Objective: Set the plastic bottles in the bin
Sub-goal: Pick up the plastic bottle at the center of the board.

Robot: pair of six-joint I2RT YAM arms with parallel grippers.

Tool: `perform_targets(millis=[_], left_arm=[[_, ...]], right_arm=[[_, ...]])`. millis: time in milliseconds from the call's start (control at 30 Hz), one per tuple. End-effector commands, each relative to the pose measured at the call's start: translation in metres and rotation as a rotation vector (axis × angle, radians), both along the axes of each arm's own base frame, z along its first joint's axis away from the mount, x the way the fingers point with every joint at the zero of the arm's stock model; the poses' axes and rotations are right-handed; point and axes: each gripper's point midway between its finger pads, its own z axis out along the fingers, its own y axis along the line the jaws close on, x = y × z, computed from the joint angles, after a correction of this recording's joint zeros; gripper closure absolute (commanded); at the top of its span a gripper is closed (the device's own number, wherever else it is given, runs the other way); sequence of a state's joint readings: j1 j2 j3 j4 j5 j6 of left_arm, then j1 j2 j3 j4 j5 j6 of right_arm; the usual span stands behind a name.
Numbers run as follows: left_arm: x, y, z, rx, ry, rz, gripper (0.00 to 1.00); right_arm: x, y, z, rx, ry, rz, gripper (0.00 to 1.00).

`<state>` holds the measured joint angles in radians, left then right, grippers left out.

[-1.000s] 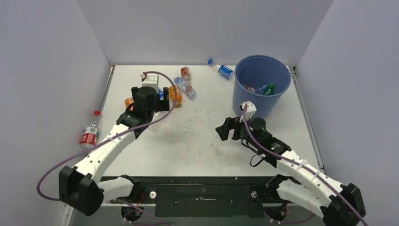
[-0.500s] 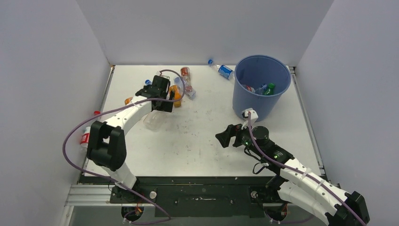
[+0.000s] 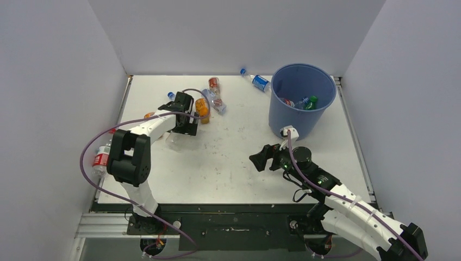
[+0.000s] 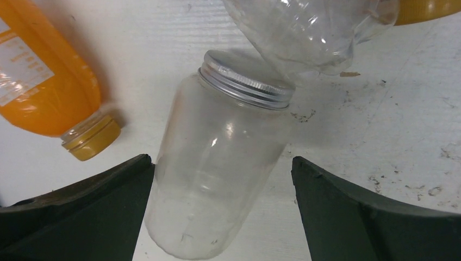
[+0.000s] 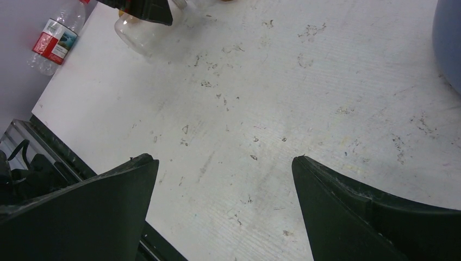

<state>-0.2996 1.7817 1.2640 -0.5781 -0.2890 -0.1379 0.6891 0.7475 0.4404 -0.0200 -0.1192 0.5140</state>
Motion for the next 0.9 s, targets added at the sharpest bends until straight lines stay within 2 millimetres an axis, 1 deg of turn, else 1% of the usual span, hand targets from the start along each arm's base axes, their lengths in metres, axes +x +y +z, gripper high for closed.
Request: perform_targets(millis=[0, 67, 133, 167, 267, 333, 400, 467, 533, 567, 667, 700, 800, 833, 867], left_arm=[[0.002, -0.008, -0.022, -0.036, 0.033, -0.014, 0.01], [-0.001, -0.009, -0.029, -0.045, 0.051, -0.018, 0.07], [-0.004, -0.008, -0.031, -0.04, 0.054, -0.014, 0.1], [-0.005, -0.006, -0.032, -0.034, 0.054, -0.012, 0.12], [-0.008, -0.006, -0.031, -0.036, 0.055, -0.01, 0.18], [-0.01, -0.007, -0.027, -0.051, 0.046, -0.009, 0.24], [-0.013, -0.009, -0.022, -0.065, 0.042, -0.01, 0.34], [-0.015, -0.009, -0.01, -0.078, 0.018, -0.005, 0.47], [-0.017, -0.009, 0.011, -0.097, -0.034, 0.007, 0.59], [-0.019, -0.01, 0.023, -0.109, -0.061, 0.007, 0.62], [-0.025, -0.025, 0.069, -0.173, -0.182, -0.03, 0.63], [-0.028, -0.033, 0.094, -0.216, -0.255, -0.063, 0.63], [-0.045, -0.07, 0.14, -0.399, -0.401, -0.226, 0.64], [-0.056, -0.09, 0.156, -0.492, -0.438, -0.318, 0.65], [-0.064, -0.104, 0.173, -0.557, -0.492, -0.392, 0.66]], right_arm=[[0.005, 0.006, 0.028, 0.051, -0.052, -0.004, 0.0], [0.005, 0.006, 0.031, 0.051, -0.061, -0.008, 0.0], [0.006, 0.005, 0.032, 0.05, -0.065, -0.012, 0.0], [0.005, 0.003, 0.027, 0.033, -0.048, -0.013, 0.0], [0.005, 0.004, 0.028, 0.031, -0.048, -0.011, 0.0], [0.005, 0.004, 0.029, 0.031, -0.051, -0.012, 0.0], [0.005, 0.005, 0.031, 0.033, -0.054, -0.009, 0.0], [0.005, 0.006, 0.034, 0.036, -0.056, -0.006, 0.0], [0.005, 0.007, 0.038, 0.04, -0.06, -0.002, 0.0], [0.005, 0.007, 0.041, 0.043, -0.064, 0.0, 0.0], [0.005, 0.01, 0.055, 0.054, -0.083, 0.01, 0.0], [0.005, 0.011, 0.061, 0.057, -0.094, 0.014, 0.0], [0.006, 0.015, 0.086, 0.076, -0.137, 0.027, 0.0], [0.007, 0.016, 0.097, 0.089, -0.157, 0.031, 0.0], [0.007, 0.018, 0.108, 0.105, -0.178, 0.038, 0.0]])
